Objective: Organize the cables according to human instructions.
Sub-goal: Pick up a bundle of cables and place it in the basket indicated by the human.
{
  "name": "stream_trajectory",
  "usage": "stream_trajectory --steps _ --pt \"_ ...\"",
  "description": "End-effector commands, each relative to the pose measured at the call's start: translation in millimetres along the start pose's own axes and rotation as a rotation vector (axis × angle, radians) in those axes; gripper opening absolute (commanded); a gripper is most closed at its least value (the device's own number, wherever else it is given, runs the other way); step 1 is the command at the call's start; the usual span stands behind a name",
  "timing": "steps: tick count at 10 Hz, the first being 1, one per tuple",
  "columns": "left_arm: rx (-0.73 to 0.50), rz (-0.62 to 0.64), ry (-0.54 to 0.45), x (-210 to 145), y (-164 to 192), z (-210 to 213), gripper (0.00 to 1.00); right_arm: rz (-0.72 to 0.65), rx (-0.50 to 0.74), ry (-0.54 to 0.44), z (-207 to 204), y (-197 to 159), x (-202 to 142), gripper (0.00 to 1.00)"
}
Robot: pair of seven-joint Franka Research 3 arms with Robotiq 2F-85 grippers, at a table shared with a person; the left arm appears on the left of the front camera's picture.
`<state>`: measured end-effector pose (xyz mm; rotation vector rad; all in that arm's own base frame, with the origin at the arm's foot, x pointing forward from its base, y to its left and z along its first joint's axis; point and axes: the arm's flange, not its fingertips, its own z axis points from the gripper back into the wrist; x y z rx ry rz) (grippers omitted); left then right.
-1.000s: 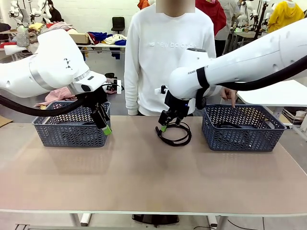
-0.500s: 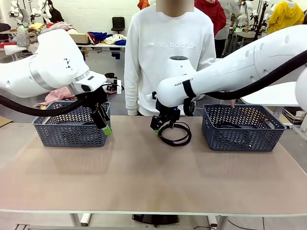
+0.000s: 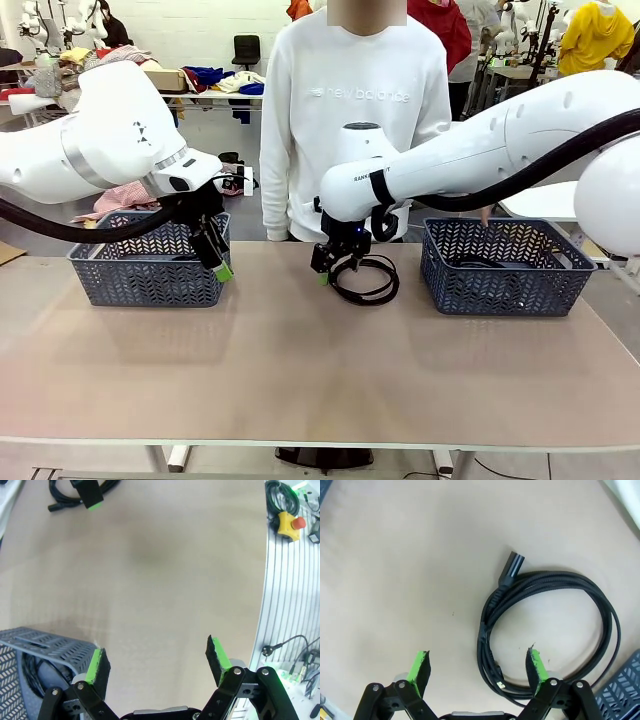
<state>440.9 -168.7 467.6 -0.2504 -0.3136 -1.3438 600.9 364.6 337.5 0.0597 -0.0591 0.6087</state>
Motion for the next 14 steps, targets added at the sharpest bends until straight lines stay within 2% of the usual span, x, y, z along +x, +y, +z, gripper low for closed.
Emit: stream_trajectory --steps 1,14 --pt "-0.002 -0.014 0.001 -3 0 2 1.0 -0.025 -0.027 0.023 -5 1 12 1.0" --pt "-0.002 -0.014 0.001 -3 0 2 1.0 -0.049 -0.055 0.091 -29 -2 22 1.0"
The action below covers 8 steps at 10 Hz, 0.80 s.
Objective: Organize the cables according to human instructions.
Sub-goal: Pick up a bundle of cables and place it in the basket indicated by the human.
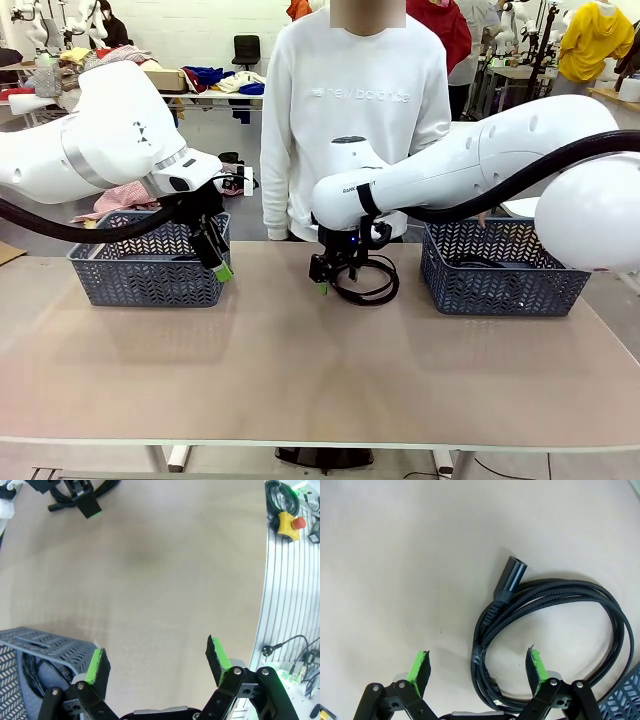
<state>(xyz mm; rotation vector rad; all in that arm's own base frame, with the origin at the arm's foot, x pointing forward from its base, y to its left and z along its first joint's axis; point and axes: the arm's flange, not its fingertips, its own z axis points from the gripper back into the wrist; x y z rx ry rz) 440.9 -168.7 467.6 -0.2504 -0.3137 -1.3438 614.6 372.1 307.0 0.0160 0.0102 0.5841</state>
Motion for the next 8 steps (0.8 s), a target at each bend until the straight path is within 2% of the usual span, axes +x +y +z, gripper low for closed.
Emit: stream_trajectory --steps 1,2,3,4,5,6,7,8 --pt "-0.002 -0.014 0.001 -2.7 0.4 2.1 1.0 -0.026 -0.03 0.018 2.9 0.8 8.4 1.0" --pt "-0.002 -0.014 0.001 -2.7 0.4 2.1 1.0 -0.032 -0.031 0.011 4.7 0.8 7.5 0.81" --pt "-0.002 -0.014 0.001 -2.7 0.4 2.1 1.0 -0.036 -0.029 0.013 5.7 0.0 7.0 0.8" --pt "-0.002 -0.014 0.001 -2.7 0.4 2.1 1.0 -0.039 -0.023 0.017 5.2 -1.0 6.9 0.61" --pt "-0.002 -0.014 0.001 -2.7 0.4 2.1 1.0 -0.038 -0.02 0.017 5.0 -1.0 7.0 0.76" --pt "-0.002 -0.014 0.001 -2.7 0.4 2.1 1.0 -0.038 -0.017 0.018 4.6 -0.9 7.0 0.42" --pt "-0.002 -0.014 0.001 -2.7 0.4 2.1 1.0 -0.036 -0.016 0.025 2.7 -0.4 7.7 0.56" --pt "-0.002 -0.014 0.001 -2.7 0.4 2.1 1.0 -0.032 -0.015 0.03 0.3 0.5 7.8 0.22"
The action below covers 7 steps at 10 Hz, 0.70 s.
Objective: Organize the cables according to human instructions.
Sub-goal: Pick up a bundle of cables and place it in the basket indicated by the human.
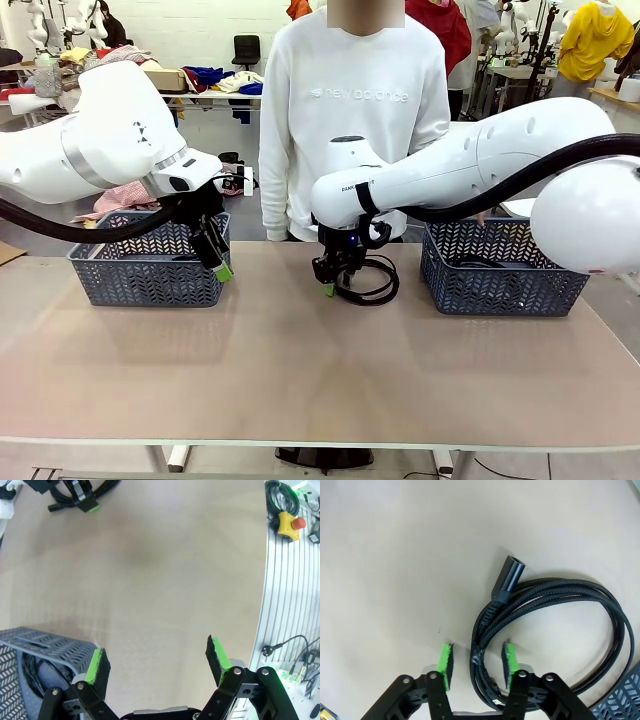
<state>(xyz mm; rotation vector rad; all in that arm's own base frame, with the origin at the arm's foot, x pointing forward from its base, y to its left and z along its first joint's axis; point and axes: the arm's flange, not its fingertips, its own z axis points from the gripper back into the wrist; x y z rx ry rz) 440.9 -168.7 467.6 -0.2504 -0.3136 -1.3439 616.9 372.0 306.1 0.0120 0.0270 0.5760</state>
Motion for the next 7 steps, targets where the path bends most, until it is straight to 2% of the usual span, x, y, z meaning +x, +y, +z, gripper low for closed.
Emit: stream_trajectory --steps 1,2,3,4,7 --pt "-0.002 -0.014 0.001 -2.7 0.4 2.1 1.0 -0.025 -0.012 0.008 3.1 2.2 5.6 0.36" --pt "-0.002 -0.014 0.001 -2.7 0.4 2.1 1.0 -0.027 -0.016 0.005 5.1 2.5 5.8 0.02" --pt "-0.002 -0.014 0.001 -2.7 0.4 2.1 1.0 -0.029 -0.016 0.004 5.9 2.7 5.8 0.17" --pt "-0.002 -0.014 0.001 -2.7 0.4 2.1 1.0 -0.03 -0.017 -0.001 5.5 3.3 5.3 0.0" --pt "-0.002 -0.014 0.001 -2.7 0.4 2.1 1.0 -0.011 -0.001 0.0 11.2 7.8 0.5 0.0"
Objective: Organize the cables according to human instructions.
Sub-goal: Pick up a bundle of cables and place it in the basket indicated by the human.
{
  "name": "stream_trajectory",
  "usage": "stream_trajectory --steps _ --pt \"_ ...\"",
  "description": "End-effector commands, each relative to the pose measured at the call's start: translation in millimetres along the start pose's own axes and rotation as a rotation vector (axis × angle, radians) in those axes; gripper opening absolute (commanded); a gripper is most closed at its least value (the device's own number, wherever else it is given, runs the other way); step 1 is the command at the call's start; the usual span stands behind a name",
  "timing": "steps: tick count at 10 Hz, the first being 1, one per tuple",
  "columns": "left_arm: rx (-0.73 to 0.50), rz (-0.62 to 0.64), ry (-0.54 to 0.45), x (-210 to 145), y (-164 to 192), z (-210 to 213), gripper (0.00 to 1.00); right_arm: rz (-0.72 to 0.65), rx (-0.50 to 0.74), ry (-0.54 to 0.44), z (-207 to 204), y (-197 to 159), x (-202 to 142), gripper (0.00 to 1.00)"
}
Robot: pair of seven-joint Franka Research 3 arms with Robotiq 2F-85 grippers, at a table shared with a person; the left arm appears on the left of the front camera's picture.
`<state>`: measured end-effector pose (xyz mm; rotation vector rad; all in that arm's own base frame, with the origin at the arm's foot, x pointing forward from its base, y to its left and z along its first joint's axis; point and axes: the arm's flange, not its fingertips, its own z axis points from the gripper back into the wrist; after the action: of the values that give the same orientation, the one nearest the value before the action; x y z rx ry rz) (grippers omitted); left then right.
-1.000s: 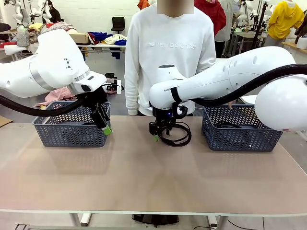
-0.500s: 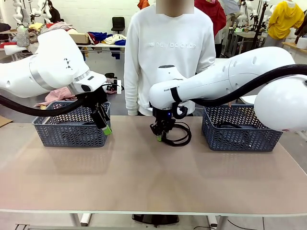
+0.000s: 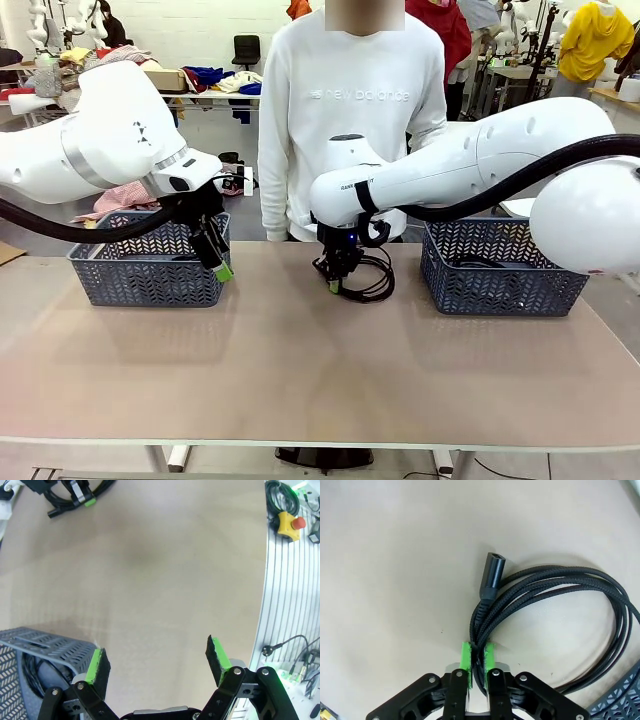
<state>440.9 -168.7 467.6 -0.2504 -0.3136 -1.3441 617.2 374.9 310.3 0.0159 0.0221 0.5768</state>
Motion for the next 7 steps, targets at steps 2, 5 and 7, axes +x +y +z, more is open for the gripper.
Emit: stream_trajectory --steps 2,5,7 --pt "-0.002 -0.014 0.001 -3 0 2 1.0 0.045 0.025 0.014 30 10 -13 0.0" --pt "-0.002 -0.014 0.001 -3 0 2 1.0 0.335 0.038 0.041 90 7 -39 0.0" --pt "-0.002 -0.014 0.001 -3 0 2 1.0 0.553 0.004 0.077 132 -11 -60 0.0"
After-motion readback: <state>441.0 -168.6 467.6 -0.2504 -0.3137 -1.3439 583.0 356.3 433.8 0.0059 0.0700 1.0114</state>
